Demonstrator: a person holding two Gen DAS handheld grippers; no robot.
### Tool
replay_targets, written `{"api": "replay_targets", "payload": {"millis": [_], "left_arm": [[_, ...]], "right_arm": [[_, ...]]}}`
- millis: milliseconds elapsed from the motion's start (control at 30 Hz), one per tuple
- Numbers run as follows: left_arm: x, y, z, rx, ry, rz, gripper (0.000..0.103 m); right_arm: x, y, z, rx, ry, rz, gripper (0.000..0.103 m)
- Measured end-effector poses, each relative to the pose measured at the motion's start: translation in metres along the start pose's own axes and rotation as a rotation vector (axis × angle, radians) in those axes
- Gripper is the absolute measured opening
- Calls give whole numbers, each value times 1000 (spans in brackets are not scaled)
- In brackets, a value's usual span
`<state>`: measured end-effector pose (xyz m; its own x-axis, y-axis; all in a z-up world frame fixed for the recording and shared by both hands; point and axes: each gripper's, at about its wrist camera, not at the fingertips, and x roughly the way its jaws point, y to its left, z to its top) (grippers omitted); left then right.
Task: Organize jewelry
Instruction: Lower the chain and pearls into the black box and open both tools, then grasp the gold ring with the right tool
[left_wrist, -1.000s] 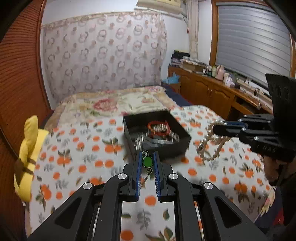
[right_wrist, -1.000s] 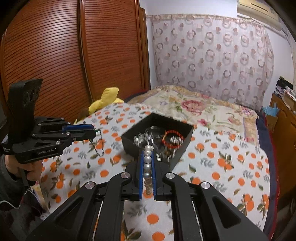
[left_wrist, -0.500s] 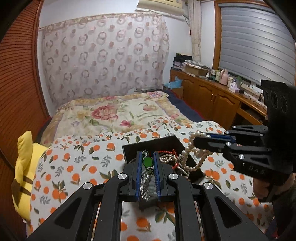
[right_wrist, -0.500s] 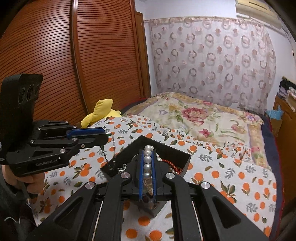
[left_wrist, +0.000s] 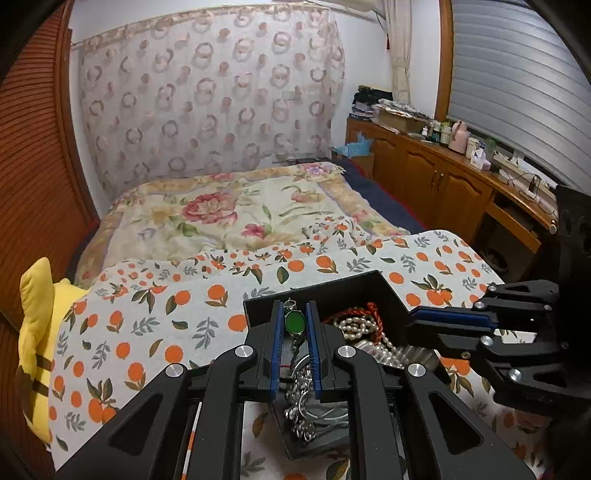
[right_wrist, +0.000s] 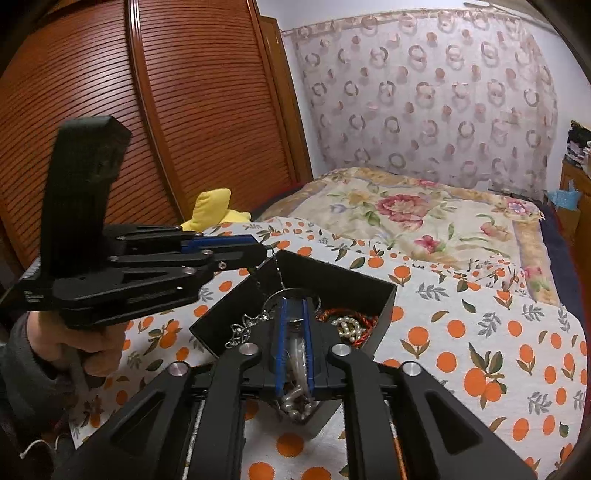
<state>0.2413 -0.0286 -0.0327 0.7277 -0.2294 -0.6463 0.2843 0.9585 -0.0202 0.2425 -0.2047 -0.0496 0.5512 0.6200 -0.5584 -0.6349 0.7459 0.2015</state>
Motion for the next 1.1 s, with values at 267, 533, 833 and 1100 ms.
{"api": "replay_targets", "payload": {"millis": [267,533,833,1100], "left_arm": [[9,1,6,-9,3,2,13],[-11,1,-8,-11,-26,18,43],[-54,-4,-58,-17,-31,35,76],[-82,-6,-94,-34,-25,64,87]], "right_arm": [[-4,-3,0,-7,-4,-42,30],[-24,8,0,-29,-17,-119,30],[-56,43,-45,-28,7,-185,30],[-77,65,-84,22,30,-206,46]]}}
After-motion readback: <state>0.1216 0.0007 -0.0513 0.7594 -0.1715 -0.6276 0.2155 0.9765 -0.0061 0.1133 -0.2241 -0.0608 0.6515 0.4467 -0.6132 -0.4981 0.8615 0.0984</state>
